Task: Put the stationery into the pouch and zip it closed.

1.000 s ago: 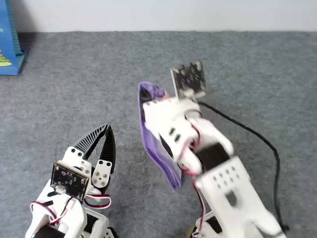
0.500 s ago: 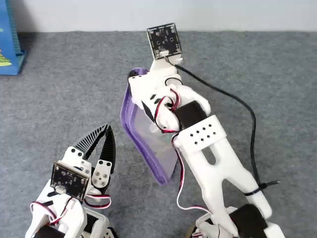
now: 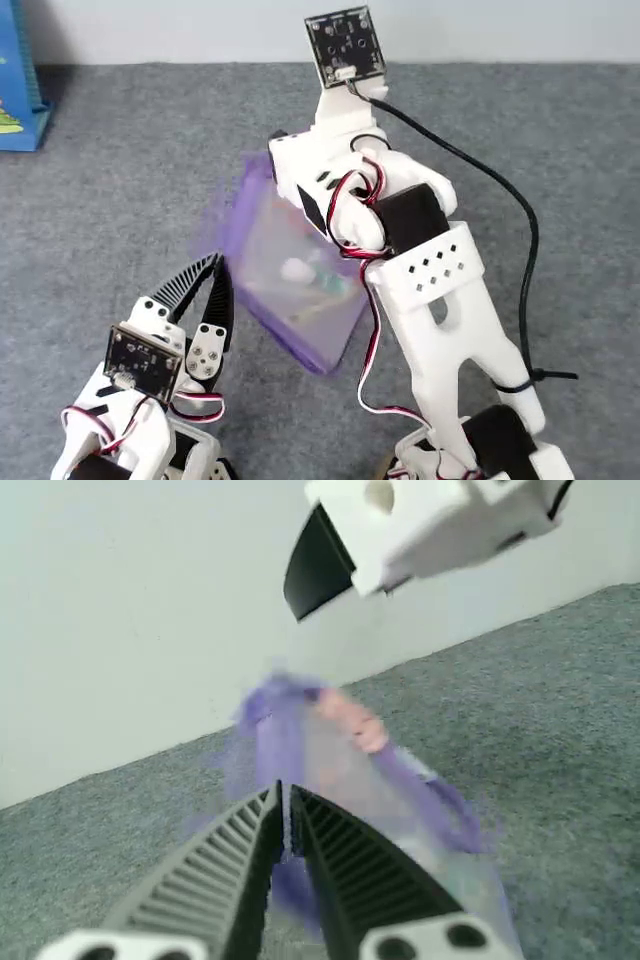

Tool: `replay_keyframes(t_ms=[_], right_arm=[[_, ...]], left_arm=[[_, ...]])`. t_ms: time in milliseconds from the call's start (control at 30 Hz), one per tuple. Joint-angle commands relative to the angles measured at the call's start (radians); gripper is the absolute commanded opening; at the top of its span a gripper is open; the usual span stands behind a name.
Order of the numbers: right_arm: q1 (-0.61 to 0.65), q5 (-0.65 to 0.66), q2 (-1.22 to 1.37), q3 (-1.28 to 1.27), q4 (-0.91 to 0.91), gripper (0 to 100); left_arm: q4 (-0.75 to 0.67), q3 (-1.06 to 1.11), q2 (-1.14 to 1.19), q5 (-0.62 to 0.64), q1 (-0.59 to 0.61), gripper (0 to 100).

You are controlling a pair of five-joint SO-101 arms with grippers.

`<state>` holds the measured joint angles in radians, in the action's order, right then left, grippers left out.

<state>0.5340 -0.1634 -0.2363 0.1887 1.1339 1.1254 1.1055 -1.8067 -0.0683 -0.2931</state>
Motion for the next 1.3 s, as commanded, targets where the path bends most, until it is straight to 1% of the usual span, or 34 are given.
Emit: replay_keyframes(t_ms=[0, 133, 433, 467, 533, 667, 733, 833, 967, 1067, 1267], right_arm=[[0.002, 0.017, -0.013, 0.061, 0.01, 32.3], [0.002, 0.012, -0.015, 0.061, 0.105, 32.2], [-0.033, 0.011, -0.016, 0.06, 0.476, 31.1], [-0.036, 0.011, -0.016, 0.06, 0.509, 29.1], [-0.051, 0.015, -0.016, 0.06, 0.559, 21.1], [-0.076, 0.02, -0.022, 0.06, 0.63, 0.6], [-0.104, 0.02, -0.048, 0.052, 0.657, 2.7], [-0.153, 0.029, -0.13, -0.015, 0.651, 0.6], [-0.168, 0.126, -0.292, -0.215, 0.638, 0.9], [-0.17, 0.137, -0.453, -0.416, 0.552, 0.9], [-0.17, 0.141, -0.808, -0.873, 0.314, 0.9]], left_arm=[[0.003, -0.044, -0.011, 0.011, 0.003, 2], [0.003, -0.044, -0.011, 0.011, 0.003, 2], [0.003, -0.044, -0.011, 0.006, 0.005, 2], [0.003, -0.044, -0.011, 0.006, 0.005, 2], [0.003, -0.044, -0.011, 0.009, 0.032, 2], [0.003, -0.044, -0.011, 0.011, 0.166, 2], [0.014, -0.035, -0.011, 0.011, 0.249, 2], [0.057, -0.03, -0.011, 0.011, 0.348, 2], [0.118, -0.018, -0.011, 0.011, 0.434, 1], [0.133, 0.051, -0.011, 0.011, 0.453, 1], [0.133, 0.205, -0.011, 0.011, 0.457, 1]])
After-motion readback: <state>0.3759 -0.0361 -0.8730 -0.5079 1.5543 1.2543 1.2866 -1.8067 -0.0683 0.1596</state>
